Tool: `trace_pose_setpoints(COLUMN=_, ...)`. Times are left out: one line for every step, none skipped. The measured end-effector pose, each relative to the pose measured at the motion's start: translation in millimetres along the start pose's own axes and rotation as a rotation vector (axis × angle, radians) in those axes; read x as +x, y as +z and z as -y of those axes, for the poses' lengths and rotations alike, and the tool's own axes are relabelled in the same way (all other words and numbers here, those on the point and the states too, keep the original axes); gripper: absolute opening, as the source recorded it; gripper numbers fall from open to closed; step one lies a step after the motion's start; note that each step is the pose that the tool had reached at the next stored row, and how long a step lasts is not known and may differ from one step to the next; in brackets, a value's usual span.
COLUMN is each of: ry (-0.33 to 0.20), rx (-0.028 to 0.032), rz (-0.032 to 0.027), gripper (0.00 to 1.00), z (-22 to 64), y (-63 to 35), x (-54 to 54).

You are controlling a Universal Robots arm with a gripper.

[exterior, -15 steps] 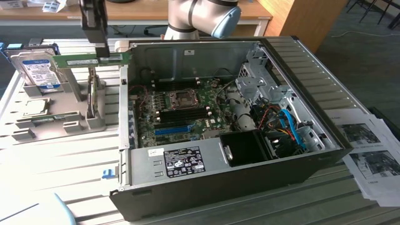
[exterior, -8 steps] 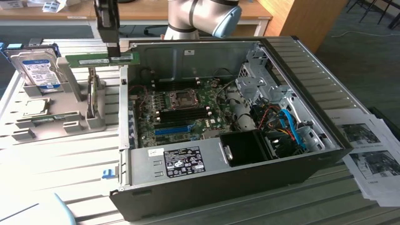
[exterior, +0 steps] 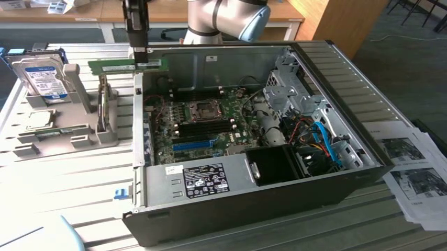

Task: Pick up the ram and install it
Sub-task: 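Pick up the ram and move it above insertion slot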

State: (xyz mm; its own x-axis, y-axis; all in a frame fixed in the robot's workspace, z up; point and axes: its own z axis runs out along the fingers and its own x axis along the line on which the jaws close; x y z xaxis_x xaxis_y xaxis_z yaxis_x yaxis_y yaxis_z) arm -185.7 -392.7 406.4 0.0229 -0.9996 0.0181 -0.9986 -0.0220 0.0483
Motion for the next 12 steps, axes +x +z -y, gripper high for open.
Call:
trace_pose_setpoints(ry=0.000, rx=0.0000, rz=-0.0001, gripper=0.11, z=2.5, y=-0.1, x=0.1)
trace_pose_setpoints(ry=0.000, rx=0.0000, rz=0.0000, gripper=0.11, z=4.9, y=-0.2, x=0.1)
trace_pose_setpoints(ry=0.000, rx=0.0000, rz=0.0000, gripper=0.11, z=7.3, y=-0.3, x=0.2)
trace_pose_setpoints(ry=0.000, rx=0.0000, rz=0.0000, gripper=0.11, z=9.9, y=-0.5, x=0.2)
trace_pose_setpoints(ry=0.000, rx=0.0000, rz=0.0000, gripper=0.11, z=12.3, y=-0.6, x=0.3)
trace_pose_setpoints(ry=0.000, rx=0.0000, rz=0.0001, gripper=0.11, z=14.7, y=-0.7, x=0.3)
trace_pose_setpoints(ry=0.000, rx=0.0000, rz=0.0001, gripper=0.11, z=17.1, y=-0.8, x=0.4)
trace_pose_setpoints(ry=0.000, rx=0.0001, rz=0.0000, gripper=0.11, z=19.4, y=-0.9, x=0.5)
trace_pose_setpoints(ry=0.000, rx=0.0000, rz=0.0000, gripper=0.11, z=21.5, y=-1.0, x=0.5)
trace_pose_setpoints(ry=0.000, rx=0.0000, rz=0.0000, gripper=0.11, z=23.8, y=-1.1, x=0.6)
trace_pose_setpoints(ry=0.000, rx=0.0001, rz=0.0000, gripper=0.11, z=26.1, y=-1.2, x=0.6)
trace_pose_setpoints(ry=0.000, rx=0.0000, rz=0.0000, gripper=0.11, z=28.5, y=-1.4, x=0.6)
